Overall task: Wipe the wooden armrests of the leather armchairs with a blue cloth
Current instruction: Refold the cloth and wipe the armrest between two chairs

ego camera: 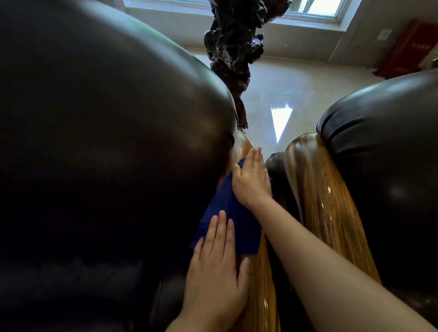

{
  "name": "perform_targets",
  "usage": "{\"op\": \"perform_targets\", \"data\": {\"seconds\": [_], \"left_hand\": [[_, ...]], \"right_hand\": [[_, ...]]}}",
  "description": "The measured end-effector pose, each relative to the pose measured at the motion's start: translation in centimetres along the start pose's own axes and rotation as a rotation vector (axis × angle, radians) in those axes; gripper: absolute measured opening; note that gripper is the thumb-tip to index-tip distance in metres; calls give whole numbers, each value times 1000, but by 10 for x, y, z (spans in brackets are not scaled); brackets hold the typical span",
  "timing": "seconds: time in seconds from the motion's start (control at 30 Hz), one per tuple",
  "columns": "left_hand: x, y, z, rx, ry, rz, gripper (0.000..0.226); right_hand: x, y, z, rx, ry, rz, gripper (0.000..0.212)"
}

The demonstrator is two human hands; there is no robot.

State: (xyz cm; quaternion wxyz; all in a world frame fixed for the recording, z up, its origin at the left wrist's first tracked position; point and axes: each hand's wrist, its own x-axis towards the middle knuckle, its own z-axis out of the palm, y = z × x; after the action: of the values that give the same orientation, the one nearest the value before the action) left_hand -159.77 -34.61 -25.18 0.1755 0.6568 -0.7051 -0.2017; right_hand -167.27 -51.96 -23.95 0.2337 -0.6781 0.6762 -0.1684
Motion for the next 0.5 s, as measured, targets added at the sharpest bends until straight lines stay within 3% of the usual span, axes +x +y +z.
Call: {"op": "perform_targets", "data": {"seconds": [0.13,0.5], "left_hand": [[3,0,-2,16,17,18,67],[-11,0,0,63,30,37,66]], "right_hand": [[8,-2,1,-17,39,-97,66],[2,-1,-3,-89,-62,-273,77]]}}
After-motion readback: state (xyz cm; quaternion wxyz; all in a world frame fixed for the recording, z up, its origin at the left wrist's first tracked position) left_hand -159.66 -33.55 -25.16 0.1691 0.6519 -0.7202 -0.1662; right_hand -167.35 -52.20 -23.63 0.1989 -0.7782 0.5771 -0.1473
